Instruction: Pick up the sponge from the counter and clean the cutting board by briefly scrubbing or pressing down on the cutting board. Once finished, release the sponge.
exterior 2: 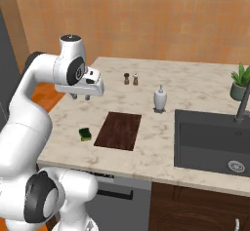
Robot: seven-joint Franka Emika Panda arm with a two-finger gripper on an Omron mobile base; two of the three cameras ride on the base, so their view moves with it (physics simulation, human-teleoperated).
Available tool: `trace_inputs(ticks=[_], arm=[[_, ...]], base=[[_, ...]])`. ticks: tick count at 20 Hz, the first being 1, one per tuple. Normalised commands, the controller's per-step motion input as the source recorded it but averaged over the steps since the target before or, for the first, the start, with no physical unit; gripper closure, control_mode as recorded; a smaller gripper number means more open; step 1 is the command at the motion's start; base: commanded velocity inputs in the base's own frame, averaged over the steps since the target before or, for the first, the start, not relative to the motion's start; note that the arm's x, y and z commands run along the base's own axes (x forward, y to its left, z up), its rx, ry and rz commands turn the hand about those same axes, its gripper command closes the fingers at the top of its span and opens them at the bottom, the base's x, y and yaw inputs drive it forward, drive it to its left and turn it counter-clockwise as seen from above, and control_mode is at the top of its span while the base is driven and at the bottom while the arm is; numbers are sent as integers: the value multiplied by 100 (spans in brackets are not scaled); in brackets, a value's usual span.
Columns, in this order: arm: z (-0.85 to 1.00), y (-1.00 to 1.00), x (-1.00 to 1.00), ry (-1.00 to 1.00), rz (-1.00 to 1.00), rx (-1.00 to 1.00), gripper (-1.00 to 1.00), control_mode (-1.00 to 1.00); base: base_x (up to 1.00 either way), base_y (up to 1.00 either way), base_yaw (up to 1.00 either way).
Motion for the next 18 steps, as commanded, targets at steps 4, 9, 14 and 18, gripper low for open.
trace_inputs(ticks=[4, 9, 14, 18], arm=[[-1, 0, -38, -1, 0, 0, -100, -100], [-17, 12, -45, -1, 3, -2, -100, -100], [-44, 36, 0, 1, 10, 0, -100, -100], [-52, 17, 0, -1, 11, 0, -100, -100]], base=[[0, 0, 0], [0, 0, 0], [0, 0, 0], [0, 0, 0]])
